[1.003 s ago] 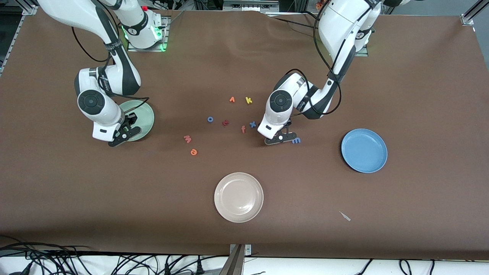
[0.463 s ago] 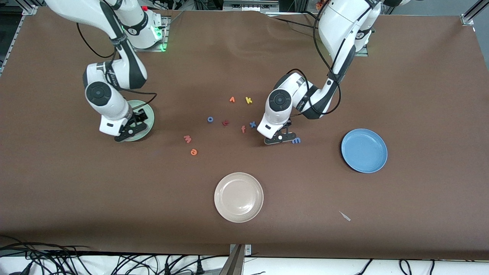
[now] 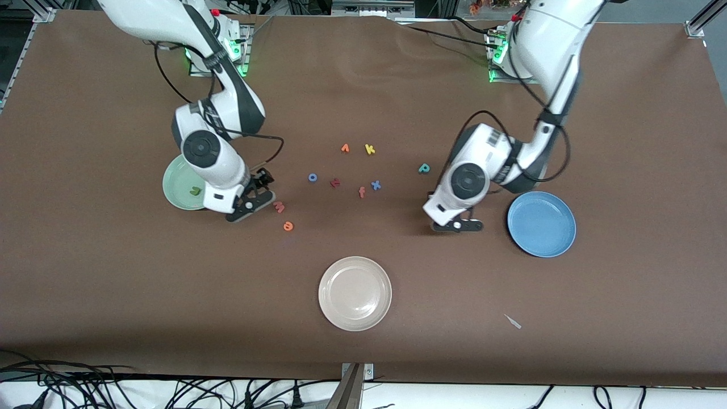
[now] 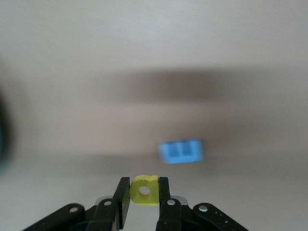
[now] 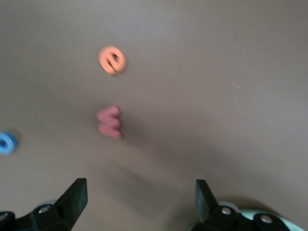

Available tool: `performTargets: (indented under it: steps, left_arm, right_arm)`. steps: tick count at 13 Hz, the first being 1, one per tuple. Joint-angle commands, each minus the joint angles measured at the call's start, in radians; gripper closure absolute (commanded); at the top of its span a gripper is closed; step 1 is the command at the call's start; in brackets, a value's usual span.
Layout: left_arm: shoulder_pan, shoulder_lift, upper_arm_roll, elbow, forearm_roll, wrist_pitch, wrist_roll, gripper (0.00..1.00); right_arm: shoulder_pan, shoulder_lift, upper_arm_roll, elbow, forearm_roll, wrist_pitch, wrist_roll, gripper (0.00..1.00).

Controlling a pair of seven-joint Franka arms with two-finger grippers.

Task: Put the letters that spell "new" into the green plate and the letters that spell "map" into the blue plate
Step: 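Release yellow a on the blue plate while the right gripper grasps pink w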

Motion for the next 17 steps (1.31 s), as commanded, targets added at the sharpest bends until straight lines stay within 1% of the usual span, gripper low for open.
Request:
performTargets:
  steps: [1, 3, 4, 5, 7, 8, 9, 10, 11, 12, 13, 14, 15, 16, 17]
  left_arm:
    - [0.111, -0.036, -0.011, -0.012, 0.027, -0.061, 0.239, 0.85]
    - [0.169, -0.033, -0.005, -0.014, 0.04, -0.067, 0.37, 0.85]
    - [0.209, -0.03, -0.004, -0.014, 0.041, -0.063, 0.448, 0.85]
    - [0.249, -0.025, -0.004, -0.014, 0.055, -0.055, 0.523, 0.85]
    - [0.306, -0.01, -0.007, -0.012, 0.119, -0.02, 0.596, 0.85]
    - [0.312, 0.006, -0.007, -0.014, 0.124, -0.001, 0.616, 0.81]
    - [0.314, 0.015, -0.005, -0.014, 0.124, 0.011, 0.639, 0.7]
    - [0.312, 0.016, -0.005, -0.014, 0.124, 0.01, 0.662, 0.04]
    - [0.312, 0.01, -0.007, -0.012, 0.123, 0.007, 0.665, 0.0]
    - [0.312, 0.007, -0.007, -0.005, 0.11, 0.002, 0.65, 0.0]
    - [0.312, 0.006, -0.008, 0.018, 0.104, -0.013, 0.643, 0.0]
    - [0.312, 0.004, -0.014, 0.017, 0.098, -0.032, 0.615, 0.0]
    - [0.307, -0.014, -0.028, 0.006, 0.046, -0.03, 0.547, 0.0]
    - [0.309, -0.029, -0.052, -0.01, 0.003, -0.026, 0.498, 0.0]
    - [0.309, -0.051, -0.081, -0.032, -0.006, -0.023, 0.472, 0.0]
  right_arm:
    - [-0.001, 0.102, 0.012, 0.083, 0.02, 0.023, 0.005, 0.01]
    - [0.007, 0.125, 0.012, 0.083, 0.018, 0.065, 0.044, 0.02]
    - [0.01, 0.134, 0.012, 0.083, 0.017, 0.079, 0.06, 0.05]
    - [0.025, 0.139, 0.012, 0.083, 0.02, 0.096, 0.064, 0.05]
    - [0.036, 0.145, 0.012, 0.083, 0.02, 0.105, 0.064, 0.1]
    - [0.036, 0.148, 0.012, 0.083, 0.02, 0.105, 0.064, 0.13]
    - [0.039, 0.149, 0.012, 0.083, 0.018, 0.105, 0.064, 0.19]
    - [0.043, 0.151, 0.012, 0.082, 0.014, 0.105, 0.064, 0.29]
    - [0.043, 0.151, 0.011, 0.082, 0.006, 0.105, 0.062, 0.45]
    - [0.045, 0.152, 0.012, 0.082, 0.004, 0.105, 0.062, 0.53]
    - [0.048, 0.16, 0.012, 0.082, 0.003, 0.106, 0.064, 0.55]
    - [0.063, 0.162, 0.011, 0.082, 0.003, 0.106, 0.064, 0.56]
    - [0.066, 0.165, 0.009, 0.08, 0.001, 0.106, 0.062, 0.62]
    - [0.068, 0.165, 0.009, 0.082, 0.001, 0.105, 0.061, 0.73]
    - [0.068, 0.165, 0.009, 0.082, 0.001, 0.103, 0.058, 0.86]
